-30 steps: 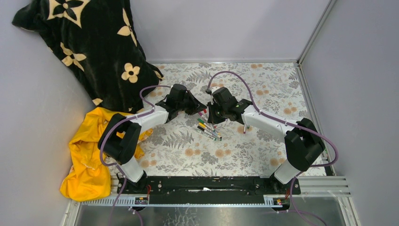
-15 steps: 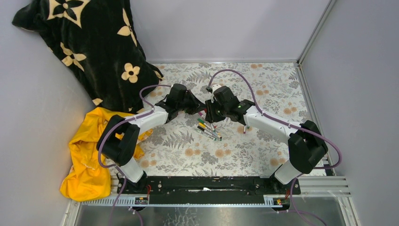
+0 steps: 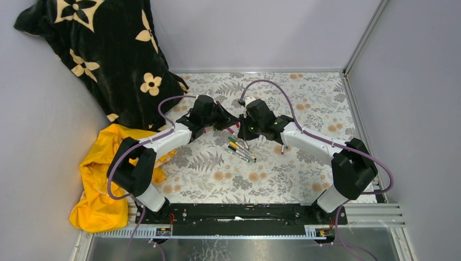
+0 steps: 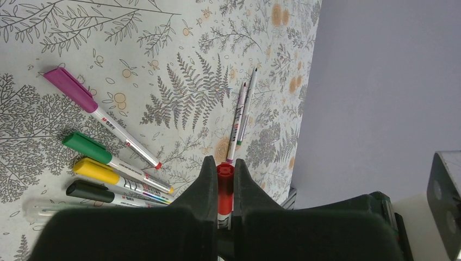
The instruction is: Open the pen caps
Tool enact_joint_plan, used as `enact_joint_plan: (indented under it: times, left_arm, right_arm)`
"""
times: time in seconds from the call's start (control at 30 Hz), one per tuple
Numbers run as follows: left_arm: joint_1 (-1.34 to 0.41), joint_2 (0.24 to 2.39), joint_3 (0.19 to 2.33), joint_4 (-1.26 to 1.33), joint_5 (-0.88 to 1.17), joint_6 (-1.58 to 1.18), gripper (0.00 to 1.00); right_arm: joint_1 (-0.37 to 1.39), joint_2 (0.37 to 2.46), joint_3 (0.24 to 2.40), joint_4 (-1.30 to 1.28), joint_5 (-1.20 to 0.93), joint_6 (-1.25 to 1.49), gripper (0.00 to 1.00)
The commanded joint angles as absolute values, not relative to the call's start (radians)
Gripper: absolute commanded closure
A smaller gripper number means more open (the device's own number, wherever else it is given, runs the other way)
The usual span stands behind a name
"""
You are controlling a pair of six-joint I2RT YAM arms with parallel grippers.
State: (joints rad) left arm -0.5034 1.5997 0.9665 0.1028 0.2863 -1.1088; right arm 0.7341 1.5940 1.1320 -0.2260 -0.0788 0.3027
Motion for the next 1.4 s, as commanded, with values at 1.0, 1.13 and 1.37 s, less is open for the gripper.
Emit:
enact_joint_plan:
  times: [1.0, 1.13, 1.37]
  left_arm:
    - [-0.284, 1.766, 1.090, -0.268, -0.062, -0.820, 1.00]
    - [-0.283, 1.787, 1.079, -0.263, -0.083, -0.832, 0.90]
    - [-0.292, 1.820, 1.086, -0.246, -0.086, -0.838, 0.78]
  right_arm:
    - [0.653, 1.512, 0.955, -0.216, 0.274, 0.404, 1.00]
    - [0.607, 1.545, 0.976, -0.233, 0.294, 0.405, 1.00]
    - [0.551, 1.602, 0.981, -0.238, 0.294, 0.401, 1.00]
